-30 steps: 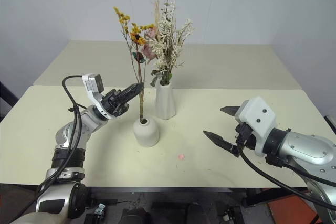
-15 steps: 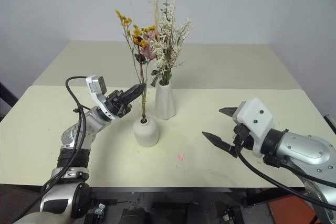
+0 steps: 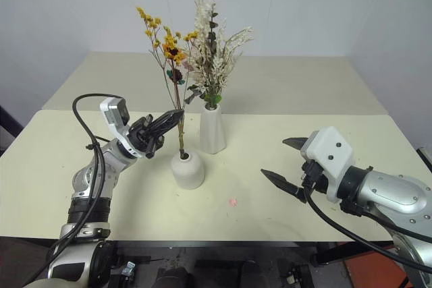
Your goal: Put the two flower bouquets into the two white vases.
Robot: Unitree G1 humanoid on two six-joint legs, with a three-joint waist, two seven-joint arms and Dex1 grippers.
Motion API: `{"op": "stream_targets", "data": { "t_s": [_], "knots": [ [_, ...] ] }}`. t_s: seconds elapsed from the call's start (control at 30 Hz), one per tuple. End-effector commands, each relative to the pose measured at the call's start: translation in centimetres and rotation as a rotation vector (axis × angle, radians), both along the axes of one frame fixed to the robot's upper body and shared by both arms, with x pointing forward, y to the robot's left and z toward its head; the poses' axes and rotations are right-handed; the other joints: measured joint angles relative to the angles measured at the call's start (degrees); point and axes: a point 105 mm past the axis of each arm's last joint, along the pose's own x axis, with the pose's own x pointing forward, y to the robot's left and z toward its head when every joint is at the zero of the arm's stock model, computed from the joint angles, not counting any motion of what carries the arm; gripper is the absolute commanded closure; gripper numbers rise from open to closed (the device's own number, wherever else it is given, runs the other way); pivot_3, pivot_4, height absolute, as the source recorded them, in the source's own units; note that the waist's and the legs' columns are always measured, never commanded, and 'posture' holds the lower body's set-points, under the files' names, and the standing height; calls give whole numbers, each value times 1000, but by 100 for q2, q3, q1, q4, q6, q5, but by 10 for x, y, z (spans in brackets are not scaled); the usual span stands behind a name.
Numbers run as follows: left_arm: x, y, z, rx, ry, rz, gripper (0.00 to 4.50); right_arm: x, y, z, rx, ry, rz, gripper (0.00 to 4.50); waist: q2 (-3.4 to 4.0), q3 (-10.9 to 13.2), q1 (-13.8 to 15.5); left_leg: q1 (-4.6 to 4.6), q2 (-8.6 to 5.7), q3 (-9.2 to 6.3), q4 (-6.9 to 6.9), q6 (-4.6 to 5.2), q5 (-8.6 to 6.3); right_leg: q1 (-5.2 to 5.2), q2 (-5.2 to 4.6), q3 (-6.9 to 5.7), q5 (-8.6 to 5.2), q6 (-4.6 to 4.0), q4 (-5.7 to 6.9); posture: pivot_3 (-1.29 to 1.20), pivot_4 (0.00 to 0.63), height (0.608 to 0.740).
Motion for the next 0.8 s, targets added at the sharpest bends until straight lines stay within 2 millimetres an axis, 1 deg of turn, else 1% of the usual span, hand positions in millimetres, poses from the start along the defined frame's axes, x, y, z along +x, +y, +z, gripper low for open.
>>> {"op": "stream_targets", "data": {
  "t_s": [0.03,0.27,0.6,0.8],
  "knots": [
    [-3,-1,2,11,-47,5,4490,0,-1,8,-11,-50,-3,0,0,0,0,0,0,0,-1,0,0,0,0,0,0,0,0,0,150,740],
    [-6,-7,-6,35,-52,-7,4490,0,-1,7,-16,-48,-9,0,0,0,1,0,0,0,-3,0,0,-1,0,0,0,0,-1,0,150,740],
    [-7,-5,-11,61,-50,9,4490,-1,-3,6,-16,-43,-12,0,0,0,0,0,0,0,-5,0,0,-1,0,0,-1,0,-2,0,150,740],
    [-9,-9,-21,104,-69,21,4490,-1,-3,6,-16,-44,-9,0,0,0,1,0,0,0,-5,0,0,-1,0,0,-1,0,-3,0,150,740]
  ]
}}
